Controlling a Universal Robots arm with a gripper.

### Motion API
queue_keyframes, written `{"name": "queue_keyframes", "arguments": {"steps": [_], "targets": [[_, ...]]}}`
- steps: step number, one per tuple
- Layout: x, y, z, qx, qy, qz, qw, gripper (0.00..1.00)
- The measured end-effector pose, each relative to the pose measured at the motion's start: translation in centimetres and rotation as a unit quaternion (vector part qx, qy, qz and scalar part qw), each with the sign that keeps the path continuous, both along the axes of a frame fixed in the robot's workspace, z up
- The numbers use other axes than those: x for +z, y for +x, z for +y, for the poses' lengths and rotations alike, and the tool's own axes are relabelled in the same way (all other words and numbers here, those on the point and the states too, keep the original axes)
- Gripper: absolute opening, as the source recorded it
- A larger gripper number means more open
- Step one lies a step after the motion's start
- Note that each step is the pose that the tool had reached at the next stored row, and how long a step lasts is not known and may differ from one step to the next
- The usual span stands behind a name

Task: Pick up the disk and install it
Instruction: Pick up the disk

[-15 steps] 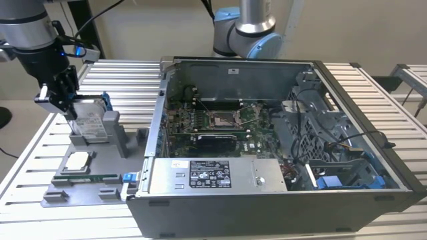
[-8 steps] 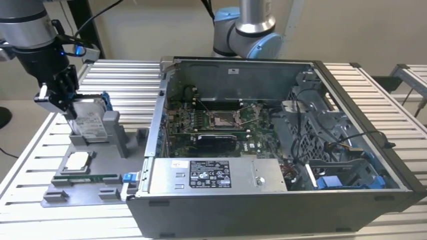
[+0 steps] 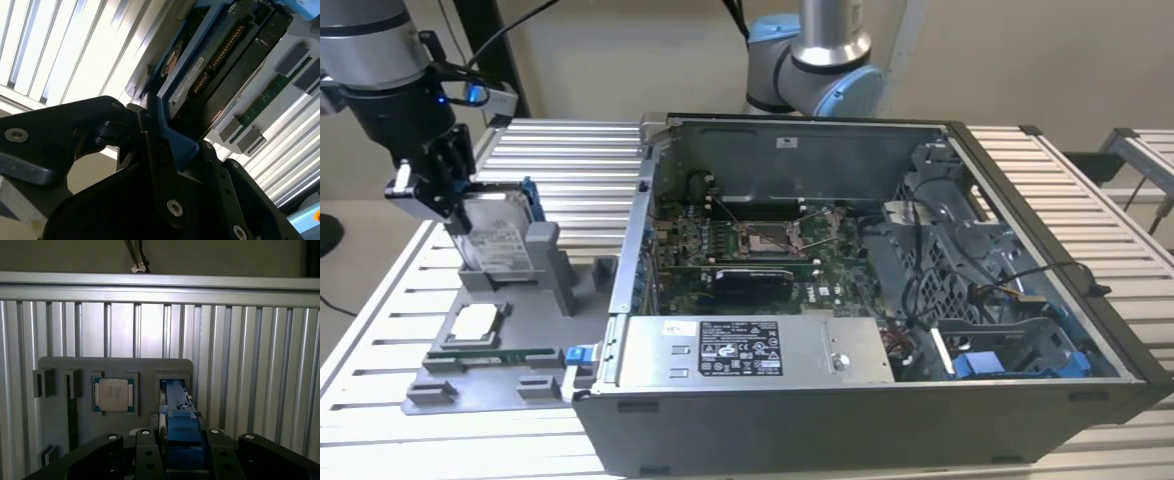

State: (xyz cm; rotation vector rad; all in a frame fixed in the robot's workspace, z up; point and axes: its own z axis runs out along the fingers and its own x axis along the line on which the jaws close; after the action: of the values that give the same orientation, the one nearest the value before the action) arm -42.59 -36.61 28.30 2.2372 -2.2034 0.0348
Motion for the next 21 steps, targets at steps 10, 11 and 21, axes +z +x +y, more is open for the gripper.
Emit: {"name": "queue_keyframes", "arguments": {"steps": [10, 11, 21], "targets": [[1.68, 0.00, 0.00, 0.000, 0.0000, 0.0000, 1.00000, 0.00], [1.88, 0.00, 0.00, 0.000, 0.0000, 0.0001, 1.00000, 0.00], [3.93, 0.00, 0.00, 0.000, 0.0000, 0.0000, 1.00000, 0.00]]}}
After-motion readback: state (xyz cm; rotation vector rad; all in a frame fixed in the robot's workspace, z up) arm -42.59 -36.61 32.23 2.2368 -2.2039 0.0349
